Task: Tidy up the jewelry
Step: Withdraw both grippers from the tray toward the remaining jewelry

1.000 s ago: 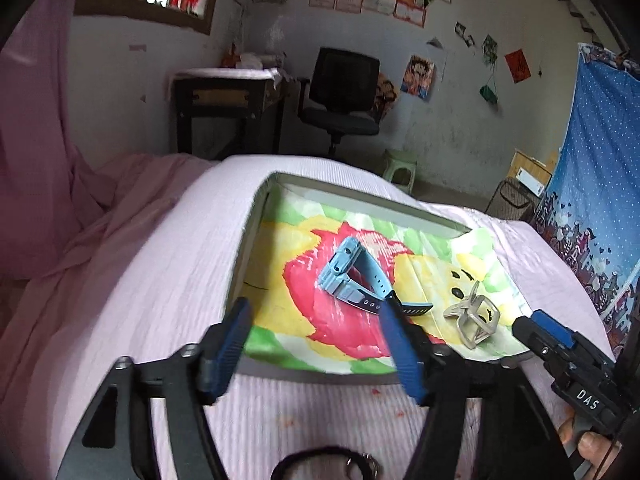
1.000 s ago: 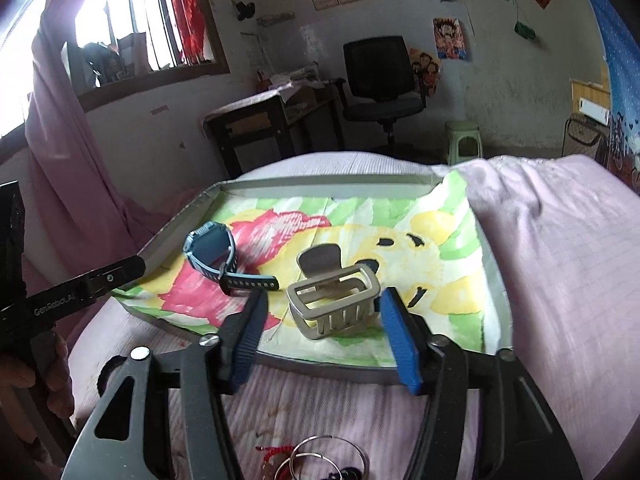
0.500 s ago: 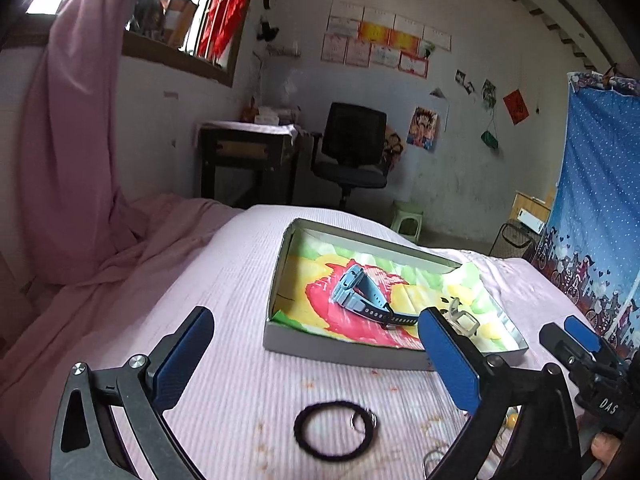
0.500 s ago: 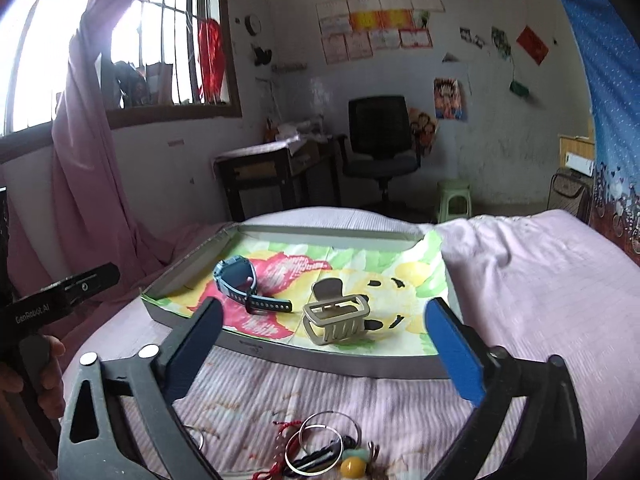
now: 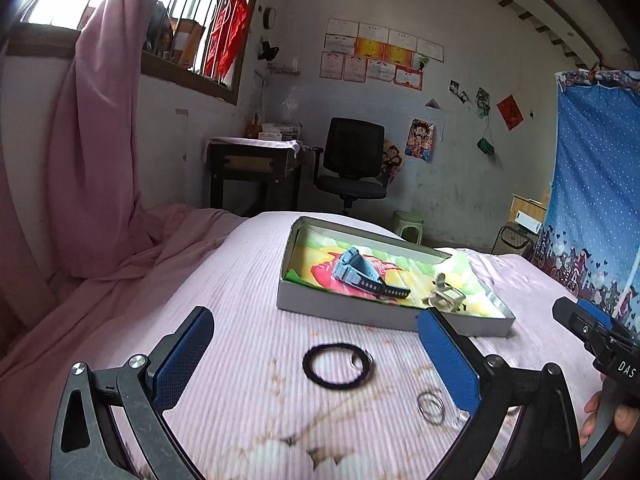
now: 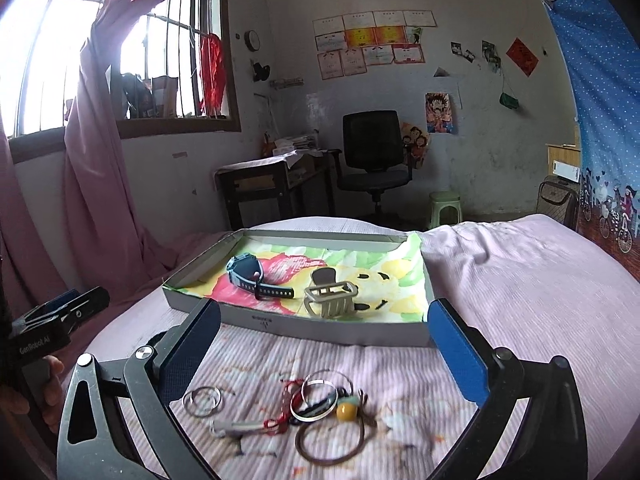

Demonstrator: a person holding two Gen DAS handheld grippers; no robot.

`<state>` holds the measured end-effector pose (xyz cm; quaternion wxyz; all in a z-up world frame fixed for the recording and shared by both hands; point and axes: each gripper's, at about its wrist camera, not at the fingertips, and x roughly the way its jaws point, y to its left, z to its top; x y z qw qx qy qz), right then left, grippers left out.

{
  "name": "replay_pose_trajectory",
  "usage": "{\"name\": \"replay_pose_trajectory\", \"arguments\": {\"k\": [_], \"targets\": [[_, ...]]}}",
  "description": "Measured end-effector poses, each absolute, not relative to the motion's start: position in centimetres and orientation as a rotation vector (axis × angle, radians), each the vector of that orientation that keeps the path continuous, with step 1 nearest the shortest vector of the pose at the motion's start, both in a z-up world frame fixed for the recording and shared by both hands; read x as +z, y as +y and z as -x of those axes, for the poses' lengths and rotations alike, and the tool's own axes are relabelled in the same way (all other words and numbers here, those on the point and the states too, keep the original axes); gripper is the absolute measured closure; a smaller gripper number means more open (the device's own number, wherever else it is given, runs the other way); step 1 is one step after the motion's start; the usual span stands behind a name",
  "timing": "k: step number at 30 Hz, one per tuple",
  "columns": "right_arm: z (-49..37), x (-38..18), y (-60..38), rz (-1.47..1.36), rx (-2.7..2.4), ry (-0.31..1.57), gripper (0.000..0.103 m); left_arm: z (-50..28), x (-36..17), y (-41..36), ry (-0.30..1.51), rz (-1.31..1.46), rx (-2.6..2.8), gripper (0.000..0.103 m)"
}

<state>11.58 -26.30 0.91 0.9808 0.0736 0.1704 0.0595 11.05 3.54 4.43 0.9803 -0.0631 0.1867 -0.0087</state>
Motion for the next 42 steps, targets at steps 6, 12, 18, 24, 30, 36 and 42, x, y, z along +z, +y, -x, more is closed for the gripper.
{"name": "replay_pose_trajectory", "arguments": {"k": [6,12,18,24,30,36,42], "targets": [[-9.4,0.4,-26.5,-0.118,0.114,0.355,0.001,-9.1,3.9,2.9,0.374,0.101,-0.025,0.000],[-7.6,-0.3,-26.9,-0.092,0.105,0.390,0.001,-7.7,2.6,2.7,0.402,0.087,-0.036,0.000],[-7.1,-1.8,-26.9,-0.092,0.100,0.470,0.001,-7.4,1.0,2.6,0.472,0.064,-0.038,0.000],[-7.9,-3.1,-25.7,-0.052,0.108,0.549,0.001,-7.8,0.0,2.2,0.527,0.037,-0.068,0.000],[-8.5,-4.1,-25.5,-0.042,0.105,0.611,0.001,-8.3,-0.2,1.8,0.568,0.026,-0.107,0.000],[-9.5,-4.8,-26.1,-0.087,0.105,0.664,0.002,-9.1,-0.8,1.1,0.615,0.015,-0.156,0.000],[-10.5,-5.2,-26.1,-0.107,0.115,0.694,0.030,-10.0,-0.7,-0.1,0.630,-0.008,-0.212,0.002]]}}
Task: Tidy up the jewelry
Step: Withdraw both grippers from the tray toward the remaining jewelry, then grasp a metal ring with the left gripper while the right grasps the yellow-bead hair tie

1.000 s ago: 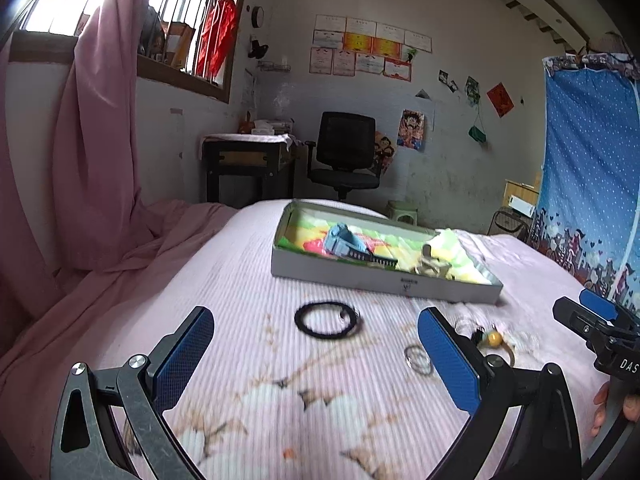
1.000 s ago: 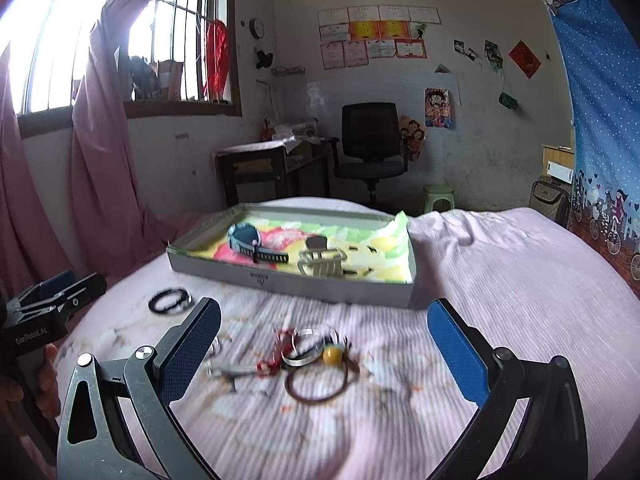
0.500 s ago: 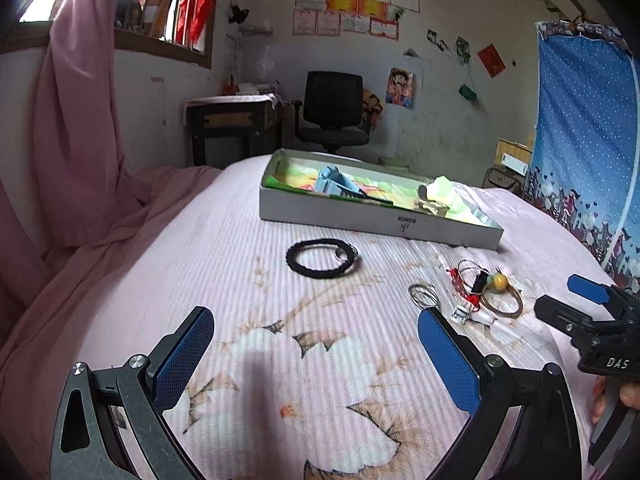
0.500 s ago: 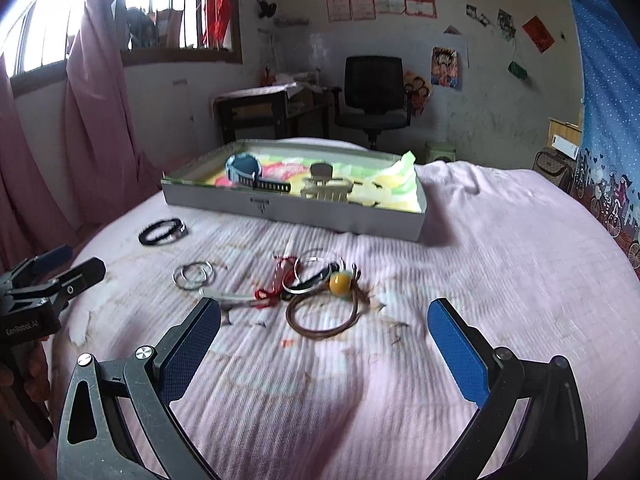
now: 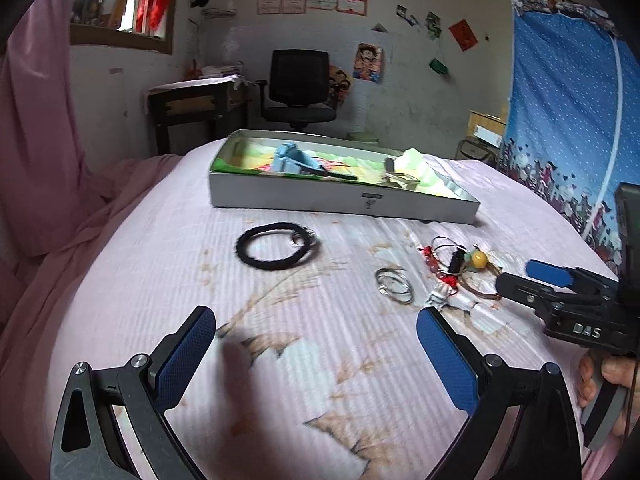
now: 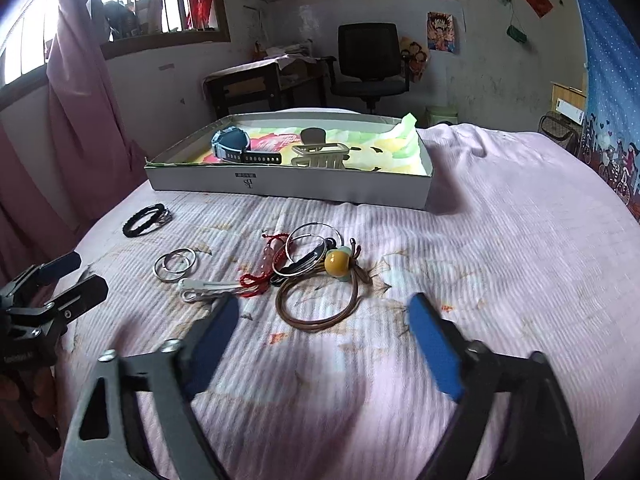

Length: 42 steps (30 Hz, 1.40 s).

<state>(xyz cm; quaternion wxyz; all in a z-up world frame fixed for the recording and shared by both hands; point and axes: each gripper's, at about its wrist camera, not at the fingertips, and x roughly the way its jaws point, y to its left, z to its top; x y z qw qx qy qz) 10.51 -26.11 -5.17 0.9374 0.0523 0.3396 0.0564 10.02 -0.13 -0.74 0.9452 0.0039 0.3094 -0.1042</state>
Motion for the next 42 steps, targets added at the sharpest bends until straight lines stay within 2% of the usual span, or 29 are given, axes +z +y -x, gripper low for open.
{"name": "replay_pose_trajectory", "arguments": {"k": [3,6,13,18,20,27,32,35,37,42], "targets": [[-11.2,-5.5,-26.4,-0.123,0.115,0.714,0.040,-10.5,-0.8,-0.7,0.637,-0.013,-0.235,0.004],[-11.7,-5.7,-26.6,-0.131,0.119,0.736,0.050,-11.2,-1.1,-1.3,0.665,-0.024,-0.254,0.013],[-13.1,-6.4,-26.6,-0.138,0.114,0.766,0.065,-12.7,-1.1,-2.3,0.701,0.008,-0.305,0.030],[-14.0,-6.6,-26.4,-0.144,0.115,0.774,0.071,-13.9,-1.4,-3.0,0.750,0.017,-0.323,0.042],[-14.2,-6.7,-26.4,-0.144,0.114,0.783,0.075,-14.0,-1.5,-3.2,0.759,0.008,-0.320,0.050],[-14.3,-7.1,-26.3,-0.150,0.115,0.795,0.084,-13.9,-1.9,-4.0,0.778,-0.027,-0.329,0.068],[-14.2,-7.4,-26.2,-0.150,0.115,0.805,0.086,-14.1,-2.5,-4.2,0.797,-0.008,-0.351,0.088],[-14.0,-7.6,-26.6,-0.175,0.117,0.809,0.093,-14.2,-2.7,-4.1,0.799,0.003,-0.353,0.095],[-13.9,-7.7,-26.9,-0.192,0.115,0.805,0.098,-14.2,-2.7,-3.8,0.795,0.025,-0.359,0.098],[-13.1,-7.5,-26.8,-0.190,0.108,0.771,0.100,-13.9,-2.7,-2.9,0.767,0.098,-0.377,0.099]]}}
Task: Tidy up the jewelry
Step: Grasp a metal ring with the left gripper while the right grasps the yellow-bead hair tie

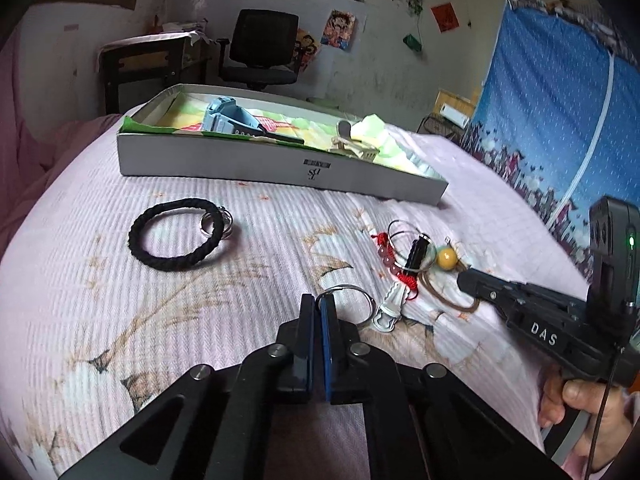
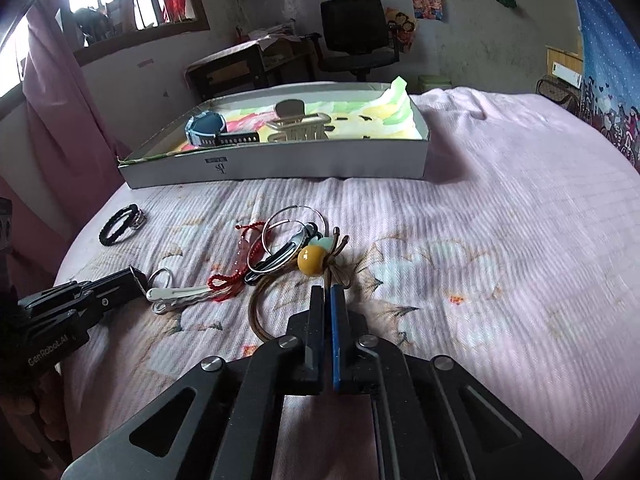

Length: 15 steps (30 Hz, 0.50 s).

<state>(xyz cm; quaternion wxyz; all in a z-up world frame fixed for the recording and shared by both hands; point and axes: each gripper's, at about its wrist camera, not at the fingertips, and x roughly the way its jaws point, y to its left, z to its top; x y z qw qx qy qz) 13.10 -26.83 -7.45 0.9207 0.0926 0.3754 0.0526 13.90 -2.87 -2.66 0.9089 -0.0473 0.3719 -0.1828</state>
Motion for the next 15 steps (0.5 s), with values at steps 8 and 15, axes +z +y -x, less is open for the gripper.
{"name": "replay_pose_trajectory", "arguments": {"k": [8,15], "targets": [[-11.2,-6.3,-26.8,-0.161,0.085,0.715,0.101,-12.7,-1.7,-2.2,0.687,0.153,-0.382,0.100],[-9.9,-4.2,-26.5,-0.118,0.086,0.629,0.101,-11.4,0.3,-2.0,0.604,0.154,-0.368,0.100]]}}
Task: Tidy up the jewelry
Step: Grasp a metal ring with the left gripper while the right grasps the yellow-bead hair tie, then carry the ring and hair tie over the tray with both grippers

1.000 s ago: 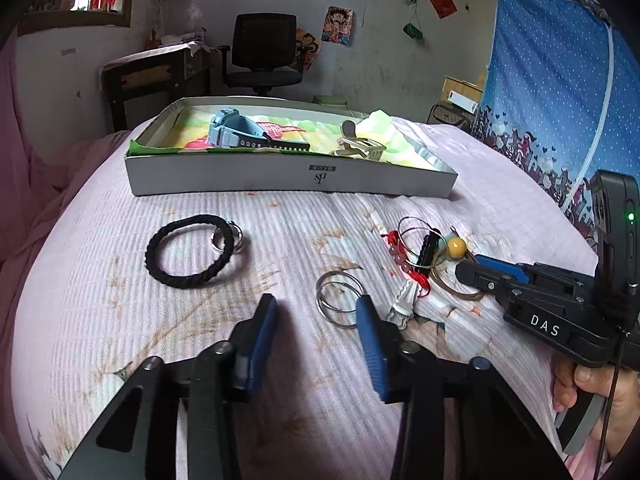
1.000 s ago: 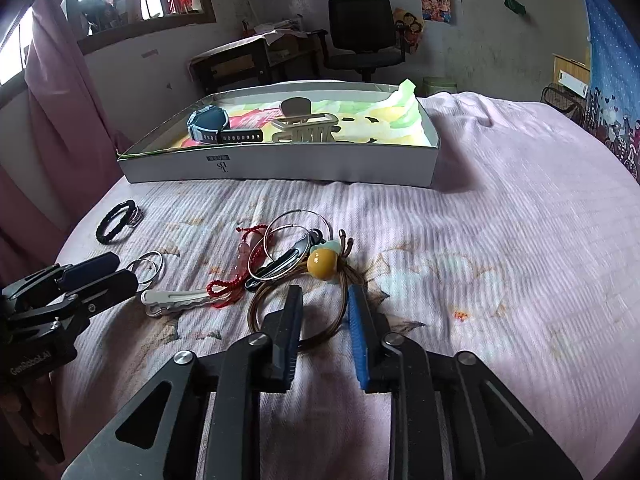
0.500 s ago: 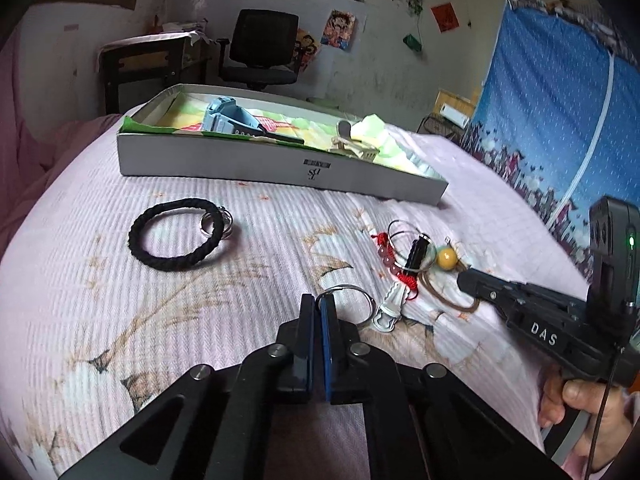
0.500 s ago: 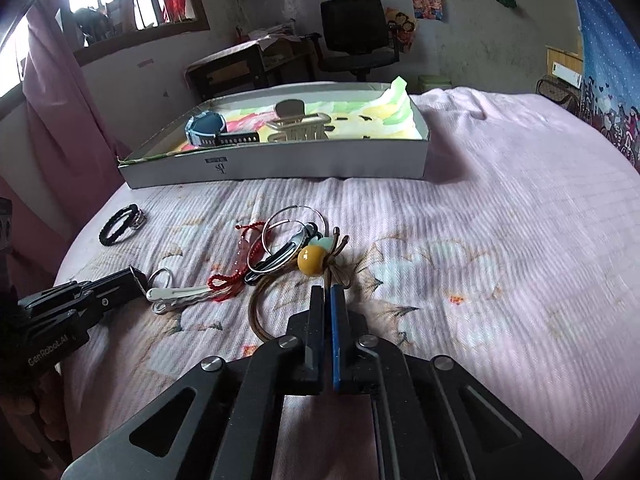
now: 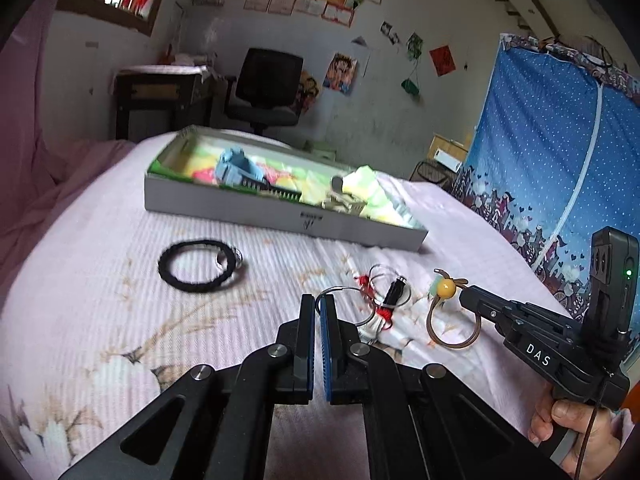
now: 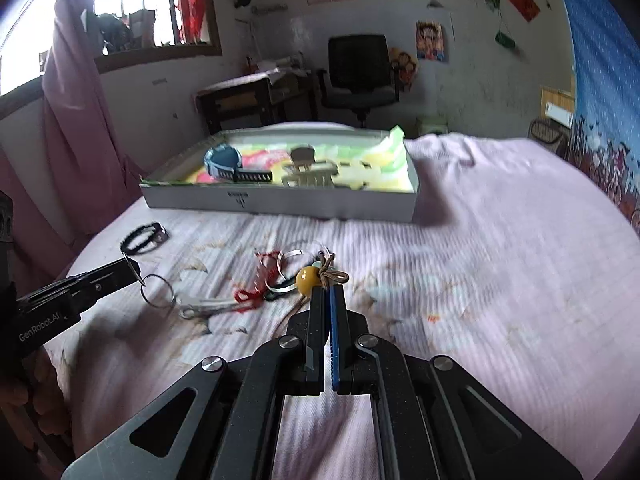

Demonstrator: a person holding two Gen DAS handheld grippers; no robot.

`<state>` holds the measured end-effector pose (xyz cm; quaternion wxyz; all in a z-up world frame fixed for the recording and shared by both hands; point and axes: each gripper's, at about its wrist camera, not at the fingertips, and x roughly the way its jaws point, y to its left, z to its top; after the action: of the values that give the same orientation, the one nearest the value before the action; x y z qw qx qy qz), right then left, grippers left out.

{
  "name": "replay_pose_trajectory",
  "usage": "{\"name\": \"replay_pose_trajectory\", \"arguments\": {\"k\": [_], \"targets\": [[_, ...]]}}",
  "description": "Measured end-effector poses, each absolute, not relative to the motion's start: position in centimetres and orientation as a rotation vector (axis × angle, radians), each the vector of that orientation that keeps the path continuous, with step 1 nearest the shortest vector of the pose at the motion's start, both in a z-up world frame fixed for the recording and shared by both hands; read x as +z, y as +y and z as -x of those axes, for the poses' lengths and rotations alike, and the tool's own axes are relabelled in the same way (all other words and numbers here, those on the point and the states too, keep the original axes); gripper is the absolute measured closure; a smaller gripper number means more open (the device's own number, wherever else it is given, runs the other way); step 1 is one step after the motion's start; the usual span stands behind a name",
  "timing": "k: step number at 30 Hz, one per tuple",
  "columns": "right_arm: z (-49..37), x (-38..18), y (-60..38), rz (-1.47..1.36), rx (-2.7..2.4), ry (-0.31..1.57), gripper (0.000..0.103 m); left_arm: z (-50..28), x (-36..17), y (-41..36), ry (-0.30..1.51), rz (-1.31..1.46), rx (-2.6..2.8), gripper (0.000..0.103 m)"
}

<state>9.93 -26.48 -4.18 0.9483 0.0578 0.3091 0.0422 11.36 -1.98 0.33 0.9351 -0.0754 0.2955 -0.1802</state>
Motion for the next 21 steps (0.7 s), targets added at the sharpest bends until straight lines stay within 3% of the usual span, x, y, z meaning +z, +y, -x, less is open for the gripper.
{"name": "replay_pose_trajectory", "arguments": {"k": [10,21], "targets": [[-10.2,-0.6,-27.1,-0.107,0.098,0.494,0.101,-13.1,5.0,-2.1,0.584,0.141,-0.359,0.100],[-16.1,3.8,-28.6,-0.112,0.069,0.333,0.101,-18.2,9.1,-4.2,0.450,0.059,-0.256,0.100]]}}
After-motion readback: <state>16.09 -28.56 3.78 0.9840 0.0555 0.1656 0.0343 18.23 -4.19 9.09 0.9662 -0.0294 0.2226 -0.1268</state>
